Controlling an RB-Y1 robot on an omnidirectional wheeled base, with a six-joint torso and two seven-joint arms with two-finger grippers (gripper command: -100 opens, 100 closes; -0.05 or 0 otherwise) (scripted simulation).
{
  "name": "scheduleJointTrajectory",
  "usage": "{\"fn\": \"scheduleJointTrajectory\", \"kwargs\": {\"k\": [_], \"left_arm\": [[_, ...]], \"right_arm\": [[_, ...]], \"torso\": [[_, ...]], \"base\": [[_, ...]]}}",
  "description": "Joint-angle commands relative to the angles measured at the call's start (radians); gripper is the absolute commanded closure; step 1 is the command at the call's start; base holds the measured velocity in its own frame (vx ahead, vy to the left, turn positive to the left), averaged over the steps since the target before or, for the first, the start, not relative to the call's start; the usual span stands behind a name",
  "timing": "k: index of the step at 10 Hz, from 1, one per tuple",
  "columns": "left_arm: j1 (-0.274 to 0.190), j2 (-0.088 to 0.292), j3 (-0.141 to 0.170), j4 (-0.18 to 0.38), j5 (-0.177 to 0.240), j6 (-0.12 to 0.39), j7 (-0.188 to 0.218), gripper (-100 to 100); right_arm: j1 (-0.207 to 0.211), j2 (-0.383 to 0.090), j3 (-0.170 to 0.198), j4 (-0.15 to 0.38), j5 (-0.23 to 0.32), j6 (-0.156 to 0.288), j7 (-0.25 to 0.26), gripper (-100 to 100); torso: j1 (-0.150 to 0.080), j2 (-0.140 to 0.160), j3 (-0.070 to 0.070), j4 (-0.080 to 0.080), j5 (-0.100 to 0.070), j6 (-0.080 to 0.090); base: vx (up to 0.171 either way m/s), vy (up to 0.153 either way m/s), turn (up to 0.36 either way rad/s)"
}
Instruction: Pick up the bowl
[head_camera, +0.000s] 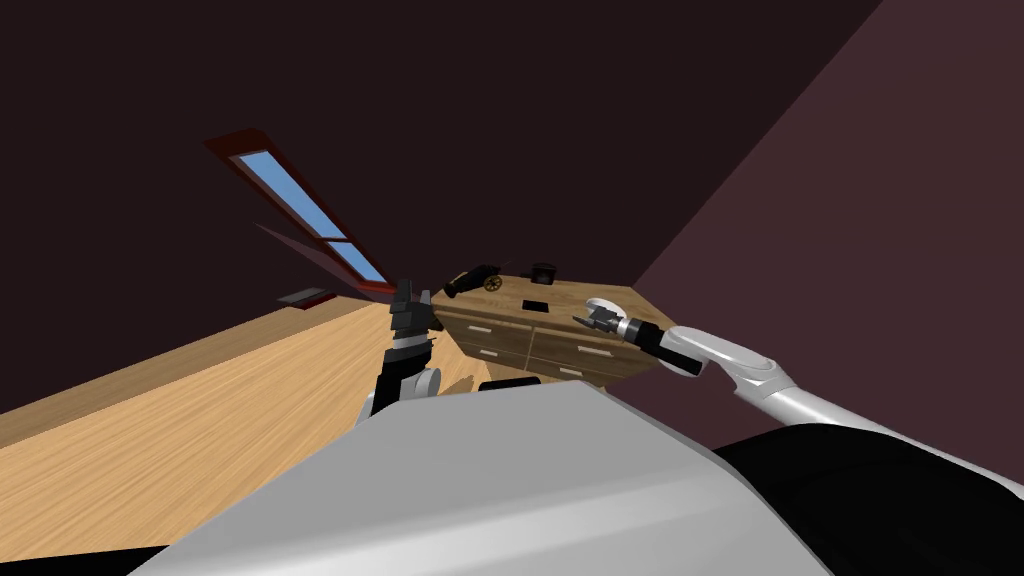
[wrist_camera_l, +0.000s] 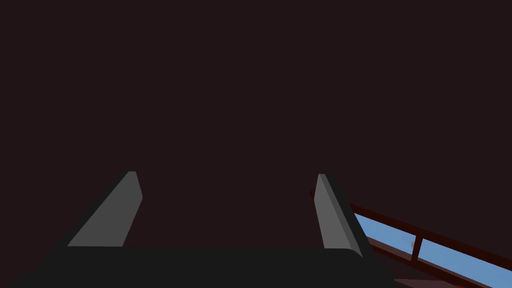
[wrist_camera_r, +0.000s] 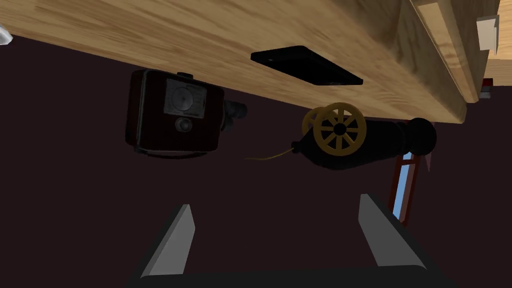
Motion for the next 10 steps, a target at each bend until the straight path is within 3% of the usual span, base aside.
{"fn": "scheduleJointTrajectory", "kwargs": {"k": [1,3,5,6,9,10], "left_arm": [[0.000,0.000,0.000,0.000,0.000,0.000,0.000,0],[0.000,0.000,0.000,0.000,0.000,0.000,0.000,0],[0.000,0.000,0.000,0.000,0.000,0.000,0.000,0],[0.000,0.000,0.000,0.000,0.000,0.000,0.000,0],[0.000,0.000,0.000,0.000,0.000,0.000,0.000,0],[0.000,0.000,0.000,0.000,0.000,0.000,0.000,0]], "right_arm": [[0.011,-0.050,0.002,0.037,0.025,0.004,0.019,-100],[0.022,-0.101,0.007,0.071,0.049,0.007,0.039,-100],[0.044,-0.170,0.020,0.138,0.094,0.012,0.079,-100],[0.044,-0.182,0.020,0.138,0.094,0.012,0.079,-100],[0.079,-0.279,0.045,0.230,0.158,0.020,0.135,-100],[0.079,-0.289,0.045,0.233,0.158,0.020,0.135,-100]], "torso": [[0.000,0.000,0.000,0.000,0.000,0.000],[0.000,0.000,0.000,0.000,0.000,0.000],[-0.001,0.000,0.000,0.000,0.000,0.000],[-0.001,0.000,0.000,0.000,0.000,0.000],[-0.001,0.000,0.000,0.000,0.000,0.000],[-0.001,0.000,0.000,0.000,0.000,0.000]], "base": [[0.008,0.009,0.059],[0.010,0.010,0.072],[0.007,0.004,0.072],[0.006,-0.001,0.030],[0.009,0.000,0.071],[0.007,-0.003,0.025]]}}
